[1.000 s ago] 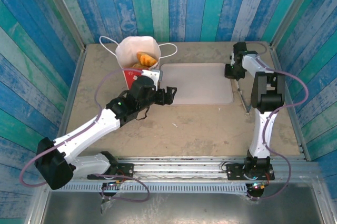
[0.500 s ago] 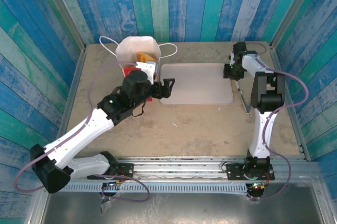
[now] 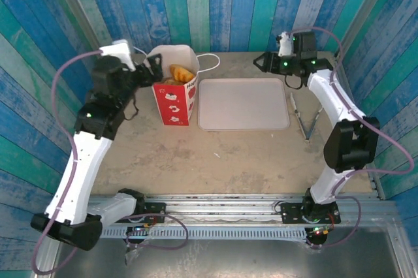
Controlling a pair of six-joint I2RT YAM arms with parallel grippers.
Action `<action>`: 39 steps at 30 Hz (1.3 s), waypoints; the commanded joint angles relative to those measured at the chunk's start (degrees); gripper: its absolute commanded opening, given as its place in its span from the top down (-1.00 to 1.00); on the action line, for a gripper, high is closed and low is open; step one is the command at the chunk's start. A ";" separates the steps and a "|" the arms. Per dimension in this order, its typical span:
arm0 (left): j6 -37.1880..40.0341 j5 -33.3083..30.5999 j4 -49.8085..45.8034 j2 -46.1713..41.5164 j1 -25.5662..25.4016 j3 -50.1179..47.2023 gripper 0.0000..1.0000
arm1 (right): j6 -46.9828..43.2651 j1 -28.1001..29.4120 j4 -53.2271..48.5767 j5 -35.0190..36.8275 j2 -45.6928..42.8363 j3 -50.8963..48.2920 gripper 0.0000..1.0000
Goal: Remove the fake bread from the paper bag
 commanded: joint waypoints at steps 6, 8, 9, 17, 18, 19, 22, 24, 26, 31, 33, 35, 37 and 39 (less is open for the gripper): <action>-9.89 32.17 6.49 5.52 26.33 -3.56 -0.80 | 13.53 5.60 15.67 -14.51 -2.14 -2.51 -0.40; -13.41 38.13 12.43 8.08 30.38 -5.52 -0.80 | 14.60 6.58 16.12 -15.29 -1.88 -2.03 -0.40; -16.24 40.70 16.15 9.30 31.80 -6.78 -0.78 | 15.48 6.95 16.59 -15.50 -1.83 -2.04 -0.39; -27.15 54.91 33.88 23.62 33.30 -6.54 -0.62 | 20.65 9.50 20.46 -15.78 -1.54 -1.79 -0.35; -29.57 56.21 36.64 24.64 33.29 -6.93 -0.57 | 20.95 9.72 20.51 -15.92 -1.40 -1.57 -0.35; -31.62 57.29 39.99 25.61 33.24 -7.45 -0.53 | 21.18 10.02 20.59 -16.10 -1.16 -1.34 -0.35; -34.22 58.69 43.76 27.20 33.11 -8.69 -0.48 | 21.56 10.69 20.46 -15.58 -0.85 -1.21 -0.34; -36.26 59.74 46.94 28.22 32.92 -9.87 -0.43 | 21.79 10.83 20.42 -15.53 -0.34 -0.92 -0.32; -38.15 61.49 50.11 29.43 32.39 -10.35 -0.43 | 22.04 10.96 20.38 -15.44 0.28 -0.60 -0.31; -38.42 61.95 51.14 31.52 30.67 -9.43 -0.26 | 23.38 11.22 20.33 -14.98 1.98 0.18 -0.28; -40.25 62.44 53.45 32.69 29.84 -8.98 -0.14 | 23.76 11.44 20.24 -15.00 2.64 0.44 -0.28; -41.99 62.88 55.64 33.59 29.29 -8.63 0.00 | 24.23 11.66 20.24 -15.10 3.12 0.90 -0.27; -43.21 62.88 57.30 33.89 29.08 -8.76 0.11 | 24.60 11.92 20.07 -15.50 3.78 1.40 -0.26; -43.14 62.72 57.27 34.02 29.08 -8.84 0.22 | 24.74 12.32 19.98 -15.58 4.12 1.65 -0.25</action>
